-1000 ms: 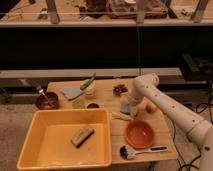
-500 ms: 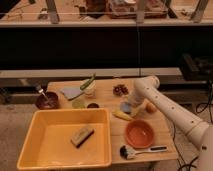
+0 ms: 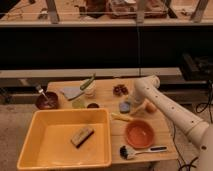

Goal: Place sponge in purple bowl

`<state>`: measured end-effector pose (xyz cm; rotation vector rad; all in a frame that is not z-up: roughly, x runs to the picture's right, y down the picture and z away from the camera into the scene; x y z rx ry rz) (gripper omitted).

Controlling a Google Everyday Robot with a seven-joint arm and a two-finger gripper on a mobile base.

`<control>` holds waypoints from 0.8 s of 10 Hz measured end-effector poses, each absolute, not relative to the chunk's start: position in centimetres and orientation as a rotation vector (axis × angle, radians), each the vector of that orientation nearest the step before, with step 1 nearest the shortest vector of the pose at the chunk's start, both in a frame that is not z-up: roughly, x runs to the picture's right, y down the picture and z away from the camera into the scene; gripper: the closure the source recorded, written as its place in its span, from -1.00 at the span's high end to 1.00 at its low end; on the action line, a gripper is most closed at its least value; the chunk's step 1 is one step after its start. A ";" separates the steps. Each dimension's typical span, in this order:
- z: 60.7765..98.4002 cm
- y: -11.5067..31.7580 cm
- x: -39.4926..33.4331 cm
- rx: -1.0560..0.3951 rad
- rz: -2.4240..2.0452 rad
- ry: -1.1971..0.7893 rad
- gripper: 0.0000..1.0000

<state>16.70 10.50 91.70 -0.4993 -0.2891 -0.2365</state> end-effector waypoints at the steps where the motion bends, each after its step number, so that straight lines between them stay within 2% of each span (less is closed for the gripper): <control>1: 91.0 9.8 16.8 -0.490 -0.236 -0.284 -0.53; 2: 89.8 8.3 16.9 -0.473 -0.238 -0.276 -0.64; 5: 85.9 4.0 17.0 -0.419 -0.254 -0.274 -0.65; 8: 80.5 -1.3 14.4 -0.331 -0.344 -0.336 -0.65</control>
